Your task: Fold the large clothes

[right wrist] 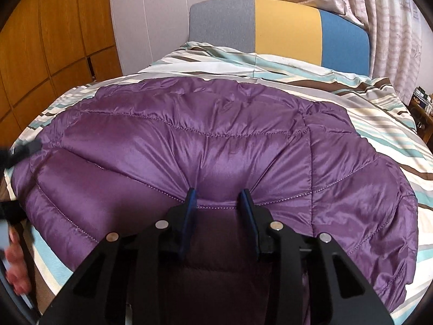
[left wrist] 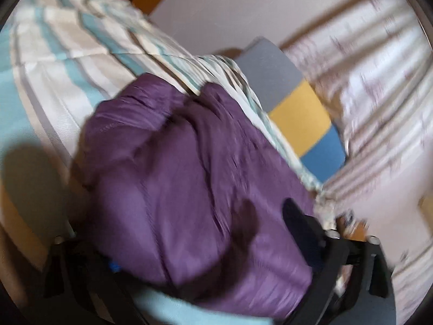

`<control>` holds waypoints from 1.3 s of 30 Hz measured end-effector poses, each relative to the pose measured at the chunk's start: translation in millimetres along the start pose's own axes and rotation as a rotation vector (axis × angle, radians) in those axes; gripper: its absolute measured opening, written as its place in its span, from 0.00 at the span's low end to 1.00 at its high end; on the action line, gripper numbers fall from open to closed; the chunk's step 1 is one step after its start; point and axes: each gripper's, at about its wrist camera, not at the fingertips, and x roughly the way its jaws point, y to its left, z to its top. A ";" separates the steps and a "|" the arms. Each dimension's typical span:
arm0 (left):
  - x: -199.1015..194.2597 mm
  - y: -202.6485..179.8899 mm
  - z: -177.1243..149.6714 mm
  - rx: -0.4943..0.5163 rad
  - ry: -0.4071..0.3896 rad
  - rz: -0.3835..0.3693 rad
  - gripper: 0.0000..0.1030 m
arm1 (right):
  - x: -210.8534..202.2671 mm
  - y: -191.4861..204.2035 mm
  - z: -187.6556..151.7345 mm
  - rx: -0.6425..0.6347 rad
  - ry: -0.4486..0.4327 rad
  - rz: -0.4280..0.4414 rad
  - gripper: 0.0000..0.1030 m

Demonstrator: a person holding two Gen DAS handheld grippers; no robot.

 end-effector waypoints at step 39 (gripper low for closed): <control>-8.2 -198.6 -64.6 0.933 -0.163 0.055 0.21 | -74.0 -100.8 -21.0 0.318 -0.140 -0.161 0.58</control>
